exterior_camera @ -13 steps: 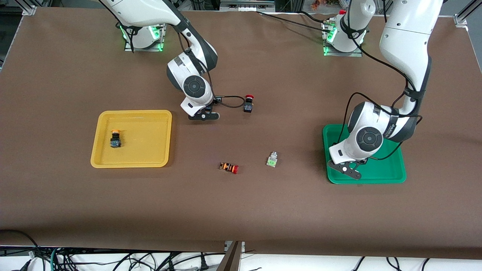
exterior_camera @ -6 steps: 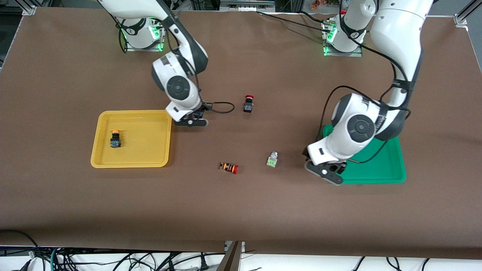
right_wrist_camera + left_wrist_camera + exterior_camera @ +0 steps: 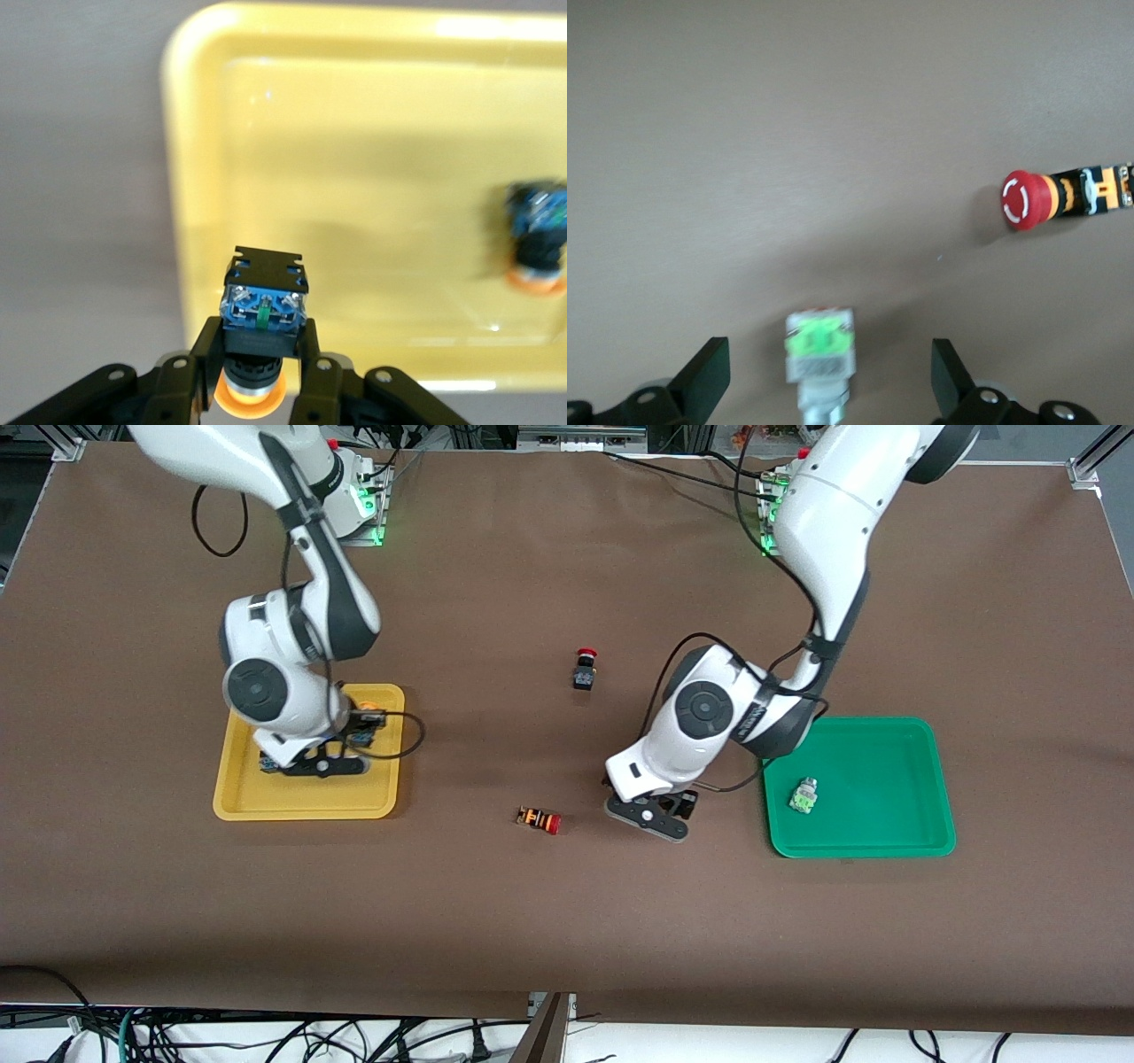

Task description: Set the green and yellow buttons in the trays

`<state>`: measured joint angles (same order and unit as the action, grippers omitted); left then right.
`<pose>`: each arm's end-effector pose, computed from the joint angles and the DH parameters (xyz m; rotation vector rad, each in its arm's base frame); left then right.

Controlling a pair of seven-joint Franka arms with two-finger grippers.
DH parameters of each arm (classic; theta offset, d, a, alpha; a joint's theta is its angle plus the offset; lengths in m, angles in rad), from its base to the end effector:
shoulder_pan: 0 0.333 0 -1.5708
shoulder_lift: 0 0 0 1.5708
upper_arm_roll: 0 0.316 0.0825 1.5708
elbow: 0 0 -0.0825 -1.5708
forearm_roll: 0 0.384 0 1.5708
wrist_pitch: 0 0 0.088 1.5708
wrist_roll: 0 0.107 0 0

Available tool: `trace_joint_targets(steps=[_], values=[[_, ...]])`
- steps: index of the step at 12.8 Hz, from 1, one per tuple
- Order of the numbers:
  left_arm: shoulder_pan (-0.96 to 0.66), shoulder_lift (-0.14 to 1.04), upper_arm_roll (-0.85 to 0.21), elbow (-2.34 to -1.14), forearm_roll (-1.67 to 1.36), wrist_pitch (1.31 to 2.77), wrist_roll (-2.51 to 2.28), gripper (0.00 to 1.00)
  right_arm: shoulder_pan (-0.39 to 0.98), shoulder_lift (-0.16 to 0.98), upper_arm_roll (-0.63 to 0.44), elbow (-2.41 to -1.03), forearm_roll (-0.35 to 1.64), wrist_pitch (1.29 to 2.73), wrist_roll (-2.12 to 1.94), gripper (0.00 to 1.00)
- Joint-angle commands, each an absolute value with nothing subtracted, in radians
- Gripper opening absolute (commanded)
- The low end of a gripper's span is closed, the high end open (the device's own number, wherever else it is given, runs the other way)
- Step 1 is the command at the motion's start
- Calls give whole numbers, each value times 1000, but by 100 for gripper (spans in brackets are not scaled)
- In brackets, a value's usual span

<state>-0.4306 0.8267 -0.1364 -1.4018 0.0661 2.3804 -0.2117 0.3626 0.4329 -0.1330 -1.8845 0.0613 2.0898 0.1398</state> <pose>0.6416 -0.3815 0.2284 2.9852 -0.5247 0.1970 0.5898 0.1445 0.2630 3.0740 0.0912 -0.3364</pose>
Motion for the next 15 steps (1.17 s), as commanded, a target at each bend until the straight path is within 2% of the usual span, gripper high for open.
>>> trace_joint_targets(steps=[1,2,3,4,5,6,7,8,10,13,15], values=[[-433,865,-121,-1365,138,2393,-233,100,289,511,-121,-1871,58,2147,19,0],[-434,873,-120,-1368,144,2393,-235,100,287,518,-121,-1871,58,2152,17,1],[-433,879,-120,-1377,153,2393,-235,100,287,523,-121,-1871,58,2151,17,9],[-433,890,-120,-1382,169,2393,-235,100,287,523,-121,-1870,57,2152,15,25],[-433,896,-121,-1382,182,2393,-233,100,288,523,-121,-1861,57,2149,15,54],[-431,899,-121,-1385,187,2393,-233,78,290,523,-121,-1850,57,2142,17,97],[-431,899,-121,-1388,187,2393,-235,53,290,522,-121,-1838,57,2138,11,100],[-431,897,-121,-1388,187,2387,-235,33,293,522,-121,-1826,57,2131,8,100],[-426,885,-121,-1390,187,2372,-227,16,301,505,-118,-1771,54,2042,14,100],[-394,772,-120,-1374,189,2141,-219,15,276,415,-106,-1727,46,1887,12,100],[-333,704,-120,-1376,189,2002,-101,13,178,297,-20,-1726,0,1765,14,100]])
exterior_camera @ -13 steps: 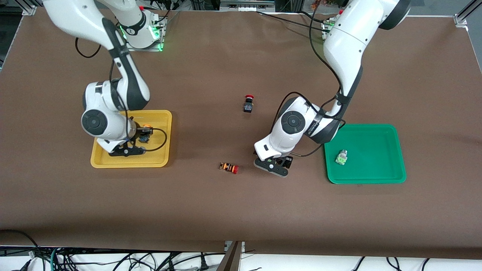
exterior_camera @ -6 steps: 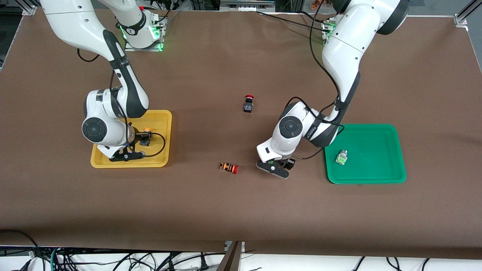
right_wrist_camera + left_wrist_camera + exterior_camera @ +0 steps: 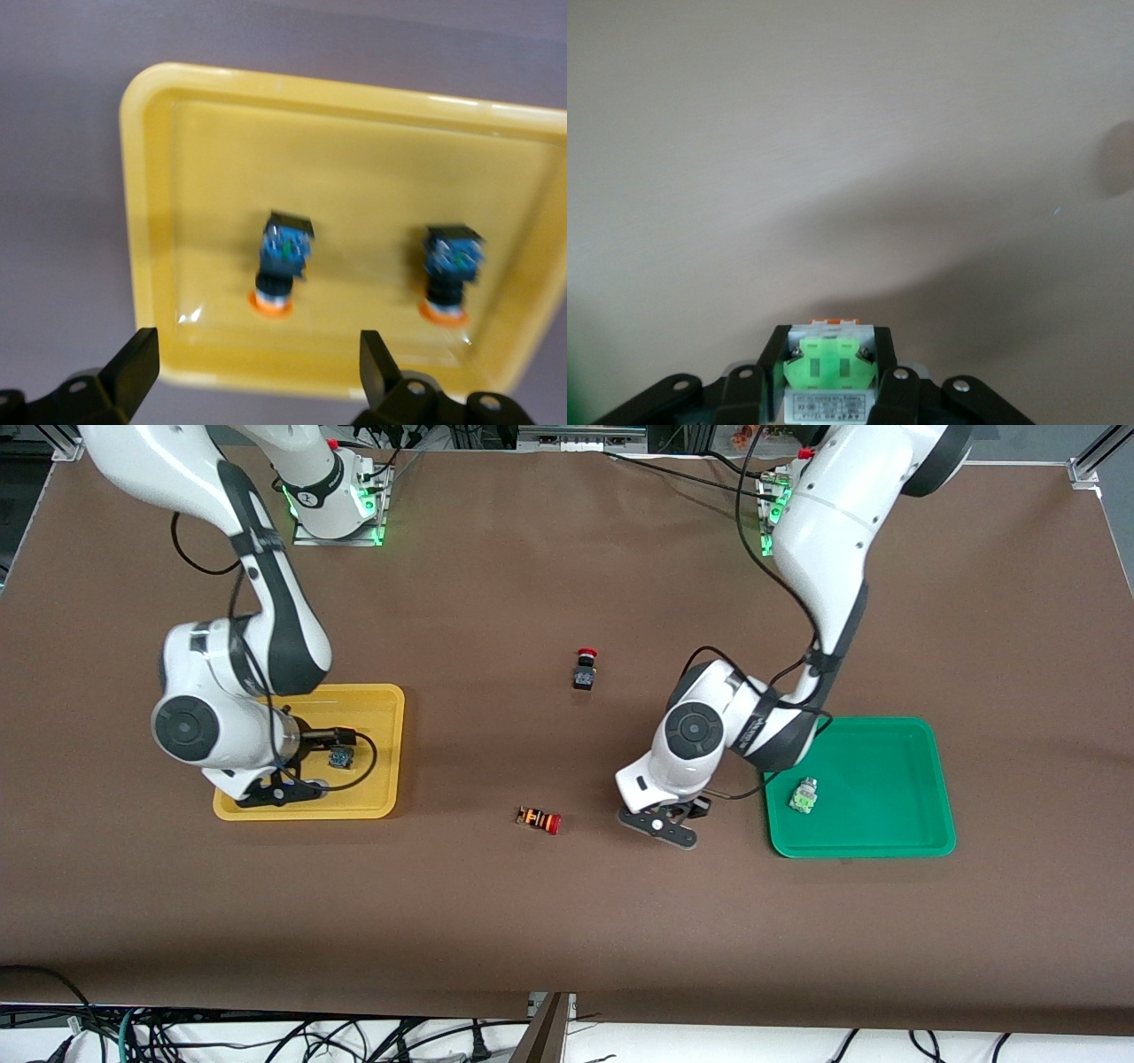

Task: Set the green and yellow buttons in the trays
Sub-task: 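Release the black button in yellow tray while the left gripper carries green button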

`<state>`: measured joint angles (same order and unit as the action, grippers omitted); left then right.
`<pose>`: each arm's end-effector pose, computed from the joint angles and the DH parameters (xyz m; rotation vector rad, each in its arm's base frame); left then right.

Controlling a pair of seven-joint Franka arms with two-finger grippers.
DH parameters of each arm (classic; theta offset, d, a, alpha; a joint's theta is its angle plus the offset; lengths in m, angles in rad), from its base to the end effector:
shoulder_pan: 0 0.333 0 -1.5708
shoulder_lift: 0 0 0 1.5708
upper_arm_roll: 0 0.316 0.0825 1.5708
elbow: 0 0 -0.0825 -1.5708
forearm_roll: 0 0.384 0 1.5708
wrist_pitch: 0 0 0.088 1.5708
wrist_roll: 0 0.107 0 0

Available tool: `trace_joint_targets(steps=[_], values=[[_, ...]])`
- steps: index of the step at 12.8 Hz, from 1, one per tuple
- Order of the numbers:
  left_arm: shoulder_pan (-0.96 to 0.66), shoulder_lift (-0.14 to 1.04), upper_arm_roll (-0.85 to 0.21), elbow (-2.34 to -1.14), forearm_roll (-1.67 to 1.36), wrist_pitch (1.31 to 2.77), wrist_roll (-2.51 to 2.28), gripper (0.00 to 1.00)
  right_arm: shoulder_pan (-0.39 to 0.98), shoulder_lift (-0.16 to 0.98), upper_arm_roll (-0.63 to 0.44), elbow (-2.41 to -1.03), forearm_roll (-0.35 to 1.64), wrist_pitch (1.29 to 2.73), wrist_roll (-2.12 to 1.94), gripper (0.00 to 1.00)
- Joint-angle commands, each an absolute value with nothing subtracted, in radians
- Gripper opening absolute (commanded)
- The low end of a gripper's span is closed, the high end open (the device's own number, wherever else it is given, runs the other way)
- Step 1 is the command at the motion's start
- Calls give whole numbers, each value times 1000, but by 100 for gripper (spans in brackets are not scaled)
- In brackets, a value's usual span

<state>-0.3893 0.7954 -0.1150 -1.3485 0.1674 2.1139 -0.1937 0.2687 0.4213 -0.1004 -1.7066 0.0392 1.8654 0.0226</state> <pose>0.6567 -0.3326 0.2494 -3.0259 0.5595 0.0032 0.6210 0.1140 0.3296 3.0781 0.2046 -0.4008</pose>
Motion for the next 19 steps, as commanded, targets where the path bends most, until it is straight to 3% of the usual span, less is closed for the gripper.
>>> trace_joint_targets(steps=[1,6,8,10,12,13,17,19], values=[[-278,680,-120,-1376,189,1961,7,13,138,241,15,-1726,-6,1712,15,100],[-19,666,-120,-1417,190,1965,447,14,88,25,70,-1697,-15,1498,12,100],[11,657,-120,-1536,190,2096,463,15,72,21,78,-1590,-38,1404,14,100],[52,649,-120,-1645,221,2262,482,16,57,9,74,-1554,-80,1397,6,100],[54,649,-121,-1661,224,2289,482,42,57,-17,78,-1531,-84,1372,9,100],[54,652,-121,-1661,224,2290,480,99,55,-17,80,-1531,-83,1358,8,100],[46,583,-133,-1648,222,2221,465,100,57,-14,78,-1529,-64,1309,23,100],[28,507,-152,-1612,209,2114,442,100,57,-11,69,-1529,-58,1307,17,100]])
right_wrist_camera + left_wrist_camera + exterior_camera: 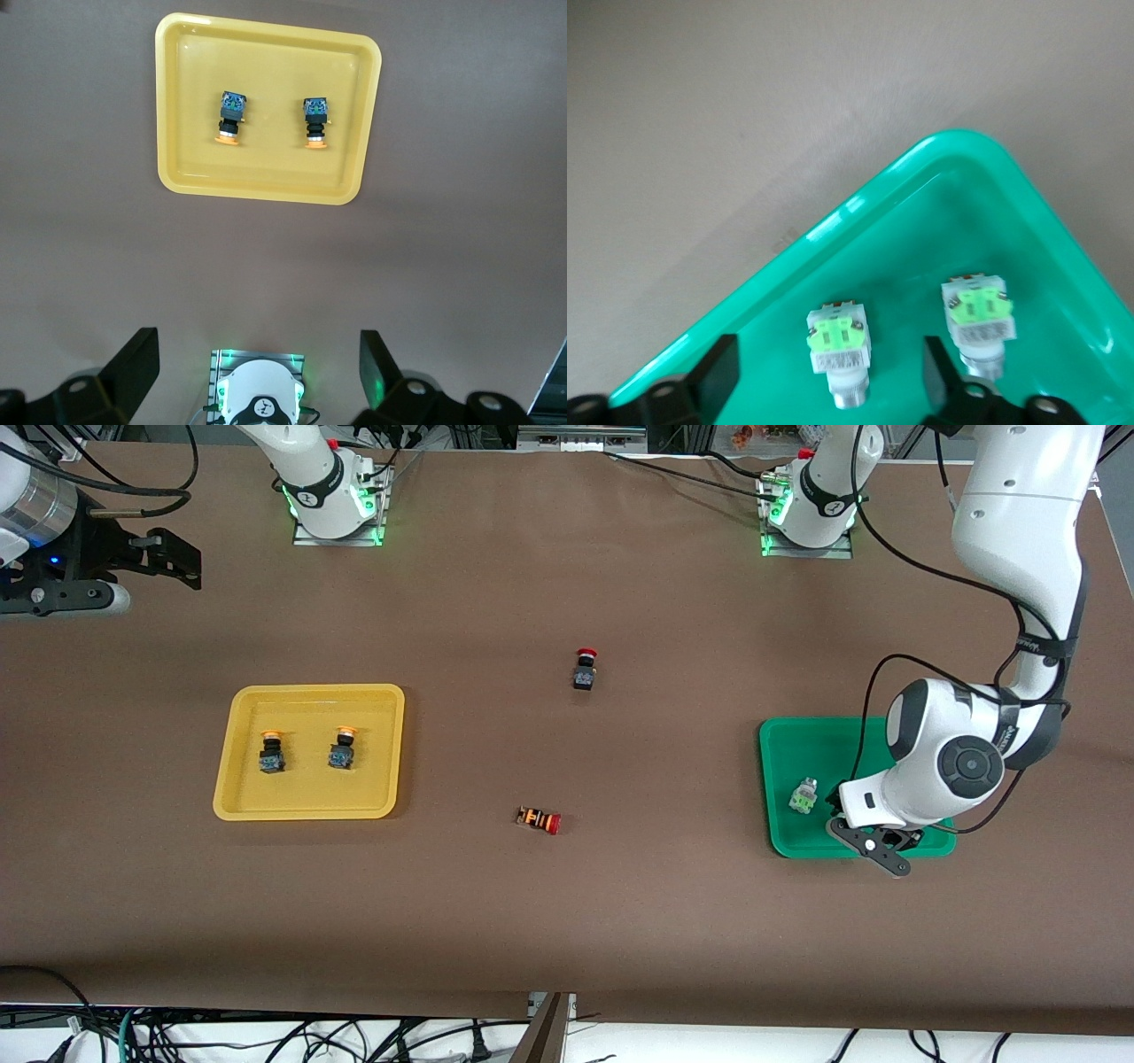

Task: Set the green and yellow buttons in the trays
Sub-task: 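Release the green button in the green tray and raise the left gripper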

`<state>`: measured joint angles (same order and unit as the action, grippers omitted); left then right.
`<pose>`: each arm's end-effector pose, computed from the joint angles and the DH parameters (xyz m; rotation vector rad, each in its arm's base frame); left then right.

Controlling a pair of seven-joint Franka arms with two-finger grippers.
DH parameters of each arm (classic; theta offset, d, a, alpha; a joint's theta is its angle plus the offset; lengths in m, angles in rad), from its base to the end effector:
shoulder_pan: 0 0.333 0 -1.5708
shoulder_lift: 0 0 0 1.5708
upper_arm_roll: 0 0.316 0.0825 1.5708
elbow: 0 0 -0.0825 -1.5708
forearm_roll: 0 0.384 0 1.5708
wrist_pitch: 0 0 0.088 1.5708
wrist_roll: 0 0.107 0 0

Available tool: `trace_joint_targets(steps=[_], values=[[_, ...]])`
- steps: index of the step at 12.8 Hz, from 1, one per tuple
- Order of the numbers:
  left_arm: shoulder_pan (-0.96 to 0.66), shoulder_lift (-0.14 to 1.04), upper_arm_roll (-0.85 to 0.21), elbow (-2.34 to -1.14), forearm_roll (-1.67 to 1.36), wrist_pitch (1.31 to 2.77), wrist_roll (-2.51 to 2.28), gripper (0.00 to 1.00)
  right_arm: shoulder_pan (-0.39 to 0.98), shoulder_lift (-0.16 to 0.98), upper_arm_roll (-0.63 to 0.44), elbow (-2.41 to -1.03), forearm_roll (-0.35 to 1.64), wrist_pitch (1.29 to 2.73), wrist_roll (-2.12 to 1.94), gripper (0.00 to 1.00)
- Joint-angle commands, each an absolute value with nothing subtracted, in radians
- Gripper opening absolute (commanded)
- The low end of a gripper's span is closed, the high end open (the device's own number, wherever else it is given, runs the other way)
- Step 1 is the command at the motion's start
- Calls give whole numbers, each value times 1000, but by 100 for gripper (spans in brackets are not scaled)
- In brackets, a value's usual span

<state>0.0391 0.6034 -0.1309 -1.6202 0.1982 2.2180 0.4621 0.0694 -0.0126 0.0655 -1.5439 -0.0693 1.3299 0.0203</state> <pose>0.6889 -0.0455 0.2741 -2.8983 0.9775 0.0208 0.5201 0.0621 0.6255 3.0380 0.1593 -0.2983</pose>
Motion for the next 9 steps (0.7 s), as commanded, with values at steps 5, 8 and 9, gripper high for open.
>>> trace_joint_targets(steps=[5,8,9], values=[[23,446,-253,-1308,207,1651,126,100,57,6,67,-1516,-58,1308,12,100],[21,341,-250,-1244,163,1542,55,100,57,17,67,-1499,-58,1308,12,100],[14,274,-191,-1312,132,1542,60,100,57,17,67,-1499,-57,1308,12,100]])
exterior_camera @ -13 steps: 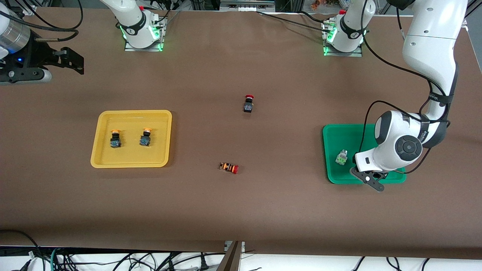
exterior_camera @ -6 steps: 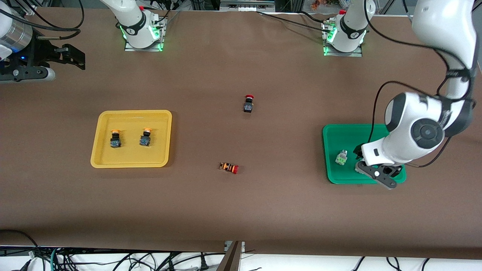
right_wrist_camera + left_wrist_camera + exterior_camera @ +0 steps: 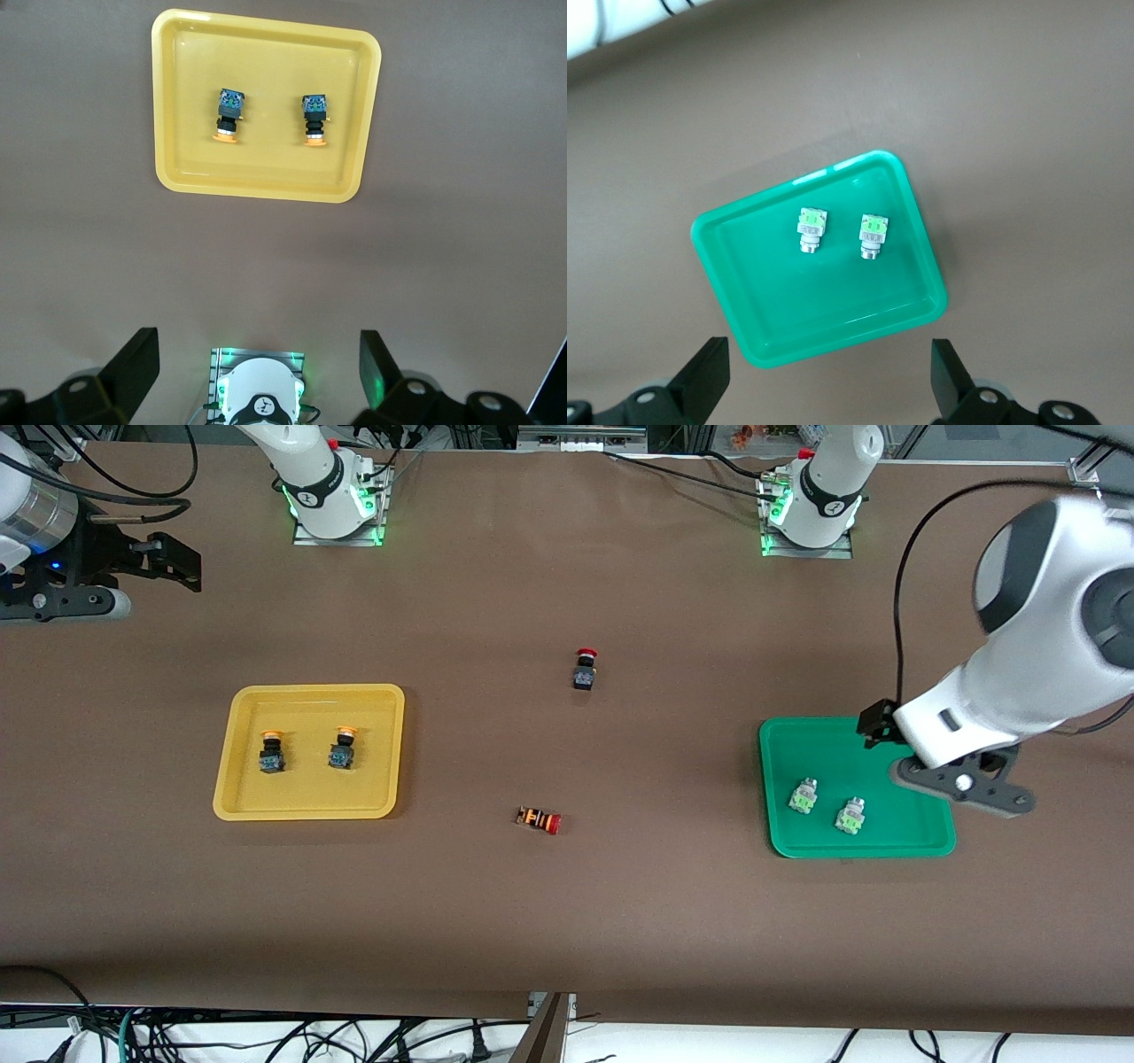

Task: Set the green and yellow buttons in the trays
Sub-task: 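Release the green button in the green tray and raise the left gripper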

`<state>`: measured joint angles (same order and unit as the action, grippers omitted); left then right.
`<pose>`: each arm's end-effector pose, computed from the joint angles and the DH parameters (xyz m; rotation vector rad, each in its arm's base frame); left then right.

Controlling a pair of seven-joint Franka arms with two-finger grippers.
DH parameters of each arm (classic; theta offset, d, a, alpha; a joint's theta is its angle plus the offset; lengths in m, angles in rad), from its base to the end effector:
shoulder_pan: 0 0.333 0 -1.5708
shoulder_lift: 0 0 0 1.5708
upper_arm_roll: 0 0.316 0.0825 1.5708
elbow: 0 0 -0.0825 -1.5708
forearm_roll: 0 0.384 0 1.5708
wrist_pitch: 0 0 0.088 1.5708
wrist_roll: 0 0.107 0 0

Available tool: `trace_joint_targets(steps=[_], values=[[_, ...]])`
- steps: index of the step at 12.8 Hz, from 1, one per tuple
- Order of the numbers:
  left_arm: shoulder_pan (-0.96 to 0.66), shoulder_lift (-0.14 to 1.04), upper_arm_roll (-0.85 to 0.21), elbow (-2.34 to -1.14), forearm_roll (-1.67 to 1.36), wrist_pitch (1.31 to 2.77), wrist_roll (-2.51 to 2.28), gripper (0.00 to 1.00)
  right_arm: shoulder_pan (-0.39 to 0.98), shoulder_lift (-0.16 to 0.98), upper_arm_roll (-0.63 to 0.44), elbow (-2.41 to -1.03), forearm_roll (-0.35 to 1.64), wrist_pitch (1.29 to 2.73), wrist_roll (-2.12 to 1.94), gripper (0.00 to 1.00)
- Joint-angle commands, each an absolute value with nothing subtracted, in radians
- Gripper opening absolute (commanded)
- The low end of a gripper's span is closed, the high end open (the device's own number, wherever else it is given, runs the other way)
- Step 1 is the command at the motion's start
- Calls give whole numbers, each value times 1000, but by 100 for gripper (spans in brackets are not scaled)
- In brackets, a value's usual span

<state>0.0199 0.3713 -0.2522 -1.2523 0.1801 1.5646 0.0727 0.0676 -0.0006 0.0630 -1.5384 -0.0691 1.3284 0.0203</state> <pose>0.6518 -0.1025 0.5538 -3.0155 0.4463 0.0631 0.5238 0.0601 0.6215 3.0379 0.1532 -0.3108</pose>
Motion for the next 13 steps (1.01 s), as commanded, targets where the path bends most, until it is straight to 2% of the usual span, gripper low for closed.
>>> trace_joint_targets(steps=[1,2,4,6,9,13], values=[[-44,197,-98,-1407,67,1563,55,100,57,17,67,-1499,-57,1308,14,100],[-87,131,-6,-1493,22,1616,55,100,57,17,67,-1499,-57,1308,14,100],[-115,22,37,-1651,-6,1730,54,100,57,17,67,-1499,-57,1308,14,100],[-139,23,31,-1660,14,1735,54,100,57,18,67,-1499,-57,1308,15,100],[-143,64,25,-1588,38,1638,32,100,57,18,67,-1499,-57,1310,15,100],[-144,67,23,-1583,40,1638,29,100,57,18,67,-1499,-57,1308,15,100]])
